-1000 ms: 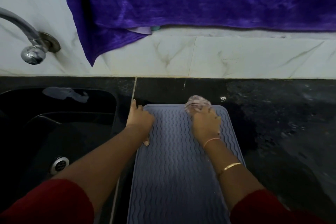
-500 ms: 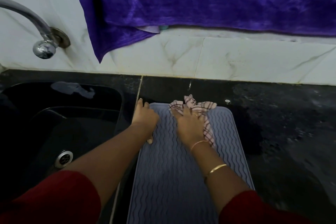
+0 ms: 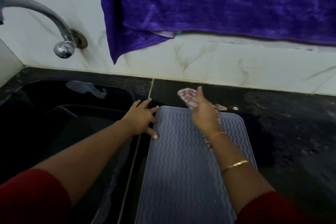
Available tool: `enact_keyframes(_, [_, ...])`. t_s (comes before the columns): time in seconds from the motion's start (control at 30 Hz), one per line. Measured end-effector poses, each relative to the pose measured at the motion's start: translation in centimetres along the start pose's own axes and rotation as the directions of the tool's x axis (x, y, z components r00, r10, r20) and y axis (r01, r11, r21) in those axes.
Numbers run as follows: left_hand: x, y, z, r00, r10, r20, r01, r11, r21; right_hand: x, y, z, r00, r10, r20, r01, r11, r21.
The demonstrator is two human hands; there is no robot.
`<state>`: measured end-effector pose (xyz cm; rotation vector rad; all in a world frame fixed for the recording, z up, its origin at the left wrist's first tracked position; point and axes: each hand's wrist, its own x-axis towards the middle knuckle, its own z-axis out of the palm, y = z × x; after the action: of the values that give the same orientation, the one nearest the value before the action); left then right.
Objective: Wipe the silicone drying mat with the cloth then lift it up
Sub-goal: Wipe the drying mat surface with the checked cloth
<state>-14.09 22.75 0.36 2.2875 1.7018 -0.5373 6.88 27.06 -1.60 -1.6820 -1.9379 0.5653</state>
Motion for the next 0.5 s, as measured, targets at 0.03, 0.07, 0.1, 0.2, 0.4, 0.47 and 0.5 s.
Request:
enact_keyframes(0.03, [0.3, -0.5, 0.0, 1.0, -0.014, -0.007, 0.014, 1.0, -0.004, 0.1, -1.3, 1.2, 0.998, -0.064, 0.017, 0.064, 0.998, 0.0])
enact_keyframes(0.07, [0.6, -0.8, 0.1, 1.0, -0.029, 0.009, 0.029, 1.0, 0.002, 0.1, -2.2, 2.5, 0.99, -0.129, 0.057, 0.131, 0.991, -0.027])
enact_keyframes(0.1, [0.9, -1.0, 0.1, 0.999, -0.033, 0.035, 0.032, 0.999, 0.018, 0.0, -2.8, 3.9, 0.977, -0.172, 0.126, 0.181, 0.981, -0.064])
enact_keyframes(0.2, [1.5, -1.3, 0.6, 0.997, -0.025, 0.072, 0.02, 0.997, 0.075, -0.9, -3.4, 7.0, 0.928, -0.172, 0.331, 0.25, 0.945, -0.211])
enact_keyframes(0.4, [2.0, -0.7, -0.2, 0.996, -0.029, 0.083, 0.008, 0.969, 0.248, -4.6, -2.4, 6.4, 0.92, -0.302, 0.25, 0.319, 0.947, -0.03])
enact_keyframes(0.47, [2.1, -0.6, -0.4, 0.996, -0.045, 0.077, 0.019, 0.952, 0.306, -6.4, -1.8, 6.0, 0.894, -0.357, 0.27, 0.361, 0.932, 0.037])
enact_keyframes(0.5, [2.2, -0.6, -0.3, 0.997, -0.047, 0.068, 0.023, 0.946, 0.322, -6.7, -1.4, 6.0, 0.879, -0.38, 0.287, 0.383, 0.922, 0.047])
